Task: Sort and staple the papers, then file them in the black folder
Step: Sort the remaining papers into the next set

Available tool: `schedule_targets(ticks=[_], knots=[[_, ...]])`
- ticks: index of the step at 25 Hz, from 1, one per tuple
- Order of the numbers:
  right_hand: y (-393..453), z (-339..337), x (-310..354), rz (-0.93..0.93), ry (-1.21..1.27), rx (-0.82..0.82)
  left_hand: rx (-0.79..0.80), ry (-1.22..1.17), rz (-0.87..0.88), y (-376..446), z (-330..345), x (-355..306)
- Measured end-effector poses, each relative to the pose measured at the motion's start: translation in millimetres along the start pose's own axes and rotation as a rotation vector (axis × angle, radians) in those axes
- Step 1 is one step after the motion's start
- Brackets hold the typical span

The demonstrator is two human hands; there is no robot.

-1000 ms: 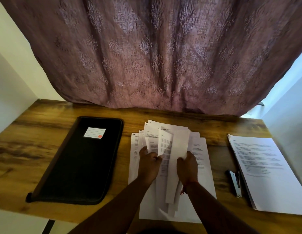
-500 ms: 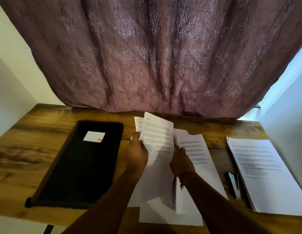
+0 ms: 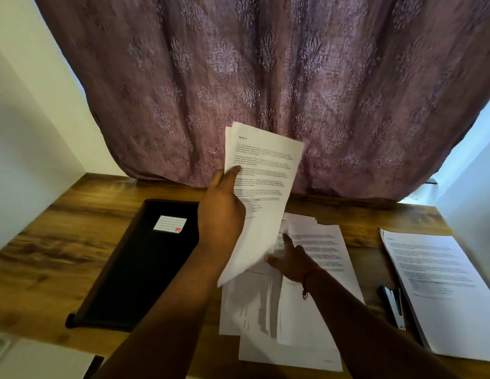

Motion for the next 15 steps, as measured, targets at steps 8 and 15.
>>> schedule_targets(ticks=[8,15], knots=[[-48.8,-117.7,23.8,-0.196,0.687,-0.676,0.042,-0.806,-0.580,4.6,2.6,19.1],[-66.2,-108.2,-48.7,0.150,0.240,-0.438,0.418,-0.701,-0.749,-39.7,88.4,44.6]])
Point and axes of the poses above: each hand's wrist, its own y-axis towards the middle knuckle, its own z-axis out of the palm, x = y × z, the point moved 5 cm from there along y, towards the middle knuckle, and after that the axes turned 6 degrees about -z, right-handed, at the moved point
